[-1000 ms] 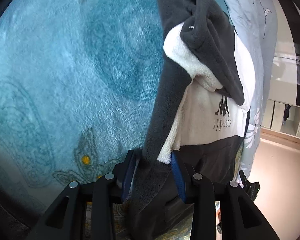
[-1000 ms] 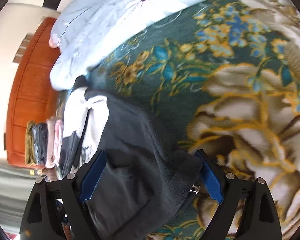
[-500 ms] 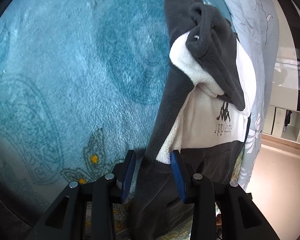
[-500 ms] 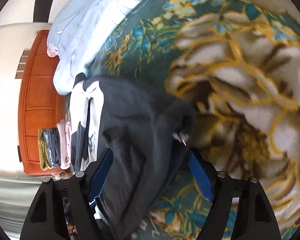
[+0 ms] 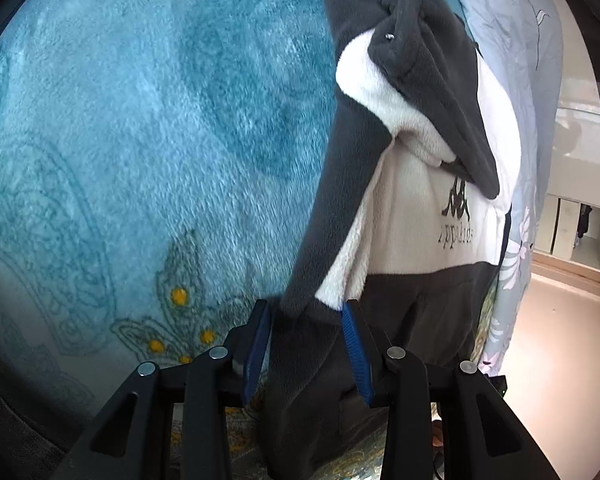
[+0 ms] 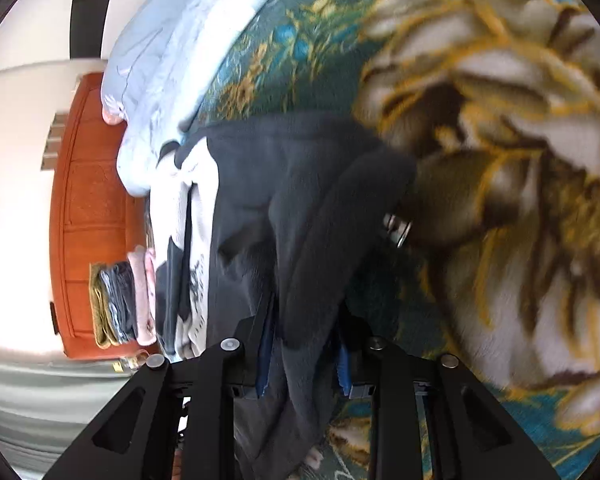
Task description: Fold clothes
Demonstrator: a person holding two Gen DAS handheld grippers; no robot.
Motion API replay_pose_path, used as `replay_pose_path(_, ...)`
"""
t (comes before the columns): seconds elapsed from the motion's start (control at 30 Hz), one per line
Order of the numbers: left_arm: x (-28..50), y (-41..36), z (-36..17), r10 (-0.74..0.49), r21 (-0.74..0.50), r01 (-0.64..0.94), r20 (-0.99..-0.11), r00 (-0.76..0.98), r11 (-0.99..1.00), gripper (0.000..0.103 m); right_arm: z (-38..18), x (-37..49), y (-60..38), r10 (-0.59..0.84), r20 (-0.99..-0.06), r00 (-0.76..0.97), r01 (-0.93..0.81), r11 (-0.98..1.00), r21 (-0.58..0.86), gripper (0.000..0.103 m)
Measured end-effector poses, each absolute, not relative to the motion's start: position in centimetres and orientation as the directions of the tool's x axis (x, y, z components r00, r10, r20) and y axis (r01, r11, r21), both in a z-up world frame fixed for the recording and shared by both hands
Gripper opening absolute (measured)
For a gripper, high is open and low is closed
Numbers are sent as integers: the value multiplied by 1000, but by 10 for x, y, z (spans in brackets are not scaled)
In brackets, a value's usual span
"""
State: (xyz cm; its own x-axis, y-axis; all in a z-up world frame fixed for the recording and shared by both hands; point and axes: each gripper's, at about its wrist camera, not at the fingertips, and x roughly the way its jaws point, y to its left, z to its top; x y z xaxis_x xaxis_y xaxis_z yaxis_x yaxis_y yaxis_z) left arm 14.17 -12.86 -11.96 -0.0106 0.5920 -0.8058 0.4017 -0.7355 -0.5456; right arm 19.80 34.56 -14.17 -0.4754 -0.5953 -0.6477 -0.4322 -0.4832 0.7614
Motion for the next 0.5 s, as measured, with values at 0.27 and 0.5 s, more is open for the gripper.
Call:
replay_pose_path(0.27, 142, -100, -117, 538, -496, 274, -836, 106, -824, 14, -121, 176, 333, -590, -656, -472, -414, -509, 755, 17)
replay_pose_path(0.5, 139, -135, -112, 729, -695, 369, -681, -65, -617, 9, -72, 126, 302, -679, -523, -515, -259, -458, 850, 16)
